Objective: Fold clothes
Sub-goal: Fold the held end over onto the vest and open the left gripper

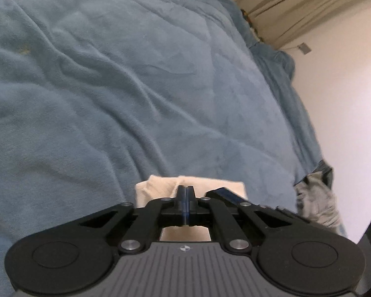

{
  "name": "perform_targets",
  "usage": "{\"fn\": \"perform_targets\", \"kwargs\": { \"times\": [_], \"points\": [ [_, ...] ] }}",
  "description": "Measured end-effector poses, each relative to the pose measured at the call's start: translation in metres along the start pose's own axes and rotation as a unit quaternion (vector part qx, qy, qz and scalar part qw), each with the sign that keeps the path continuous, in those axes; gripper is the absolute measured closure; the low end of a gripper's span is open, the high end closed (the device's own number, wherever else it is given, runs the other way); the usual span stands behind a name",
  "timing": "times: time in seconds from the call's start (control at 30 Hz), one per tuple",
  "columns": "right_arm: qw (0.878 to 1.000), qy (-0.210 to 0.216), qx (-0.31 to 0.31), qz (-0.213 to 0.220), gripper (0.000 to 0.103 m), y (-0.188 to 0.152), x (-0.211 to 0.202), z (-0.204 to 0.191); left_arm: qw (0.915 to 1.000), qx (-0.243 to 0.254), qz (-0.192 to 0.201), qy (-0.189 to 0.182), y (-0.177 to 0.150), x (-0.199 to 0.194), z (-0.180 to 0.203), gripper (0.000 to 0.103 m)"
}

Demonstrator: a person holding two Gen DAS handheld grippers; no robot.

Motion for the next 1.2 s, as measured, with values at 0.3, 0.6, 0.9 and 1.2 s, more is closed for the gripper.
{"fn": "perform_targets", "kwargs": {
  "times": [0.3, 0.6, 0.9, 1.2],
  "points": [
    [0.995, -0.028, 0.092, 0.015, 0.091, -0.016, -0.029, 0.072, 0.9997, -0.007, 0.013, -0.018, -0.009, -0.023, -0.004, 0.101],
    [0.998, 0.000, 0.065, 0.013, 0.091, -0.027, -0.030, 0.037, 0.9994, 0.034, -0.003, -0.011, -0.023, -0.008, 0.020, 0.101],
    [0.998, -0.009, 0.052, 0.024, 0.091, -0.064, -0.080, 0.020, 0.9978, 0.064, 0.002, -0.012, -0.038, -0.030, 0.027, 0.101],
    [0.998, -0.025, 0.051, 0.023, 0.091, -0.055, -0.062, 0.013, 0.9938, 0.105, -0.035, -0.008, -0.058, -0.011, 0.048, 0.101]
  ]
}}
Point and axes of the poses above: each gripper's, at about its wrist camera, not at the fingertips, and x roughly the way its jaws point, z to its right, y to its top, the point moved 2 cm from there along x, roughly the way its jaws point, and after that the axes turned 10 degrees about -x, right-handed, at the moved point
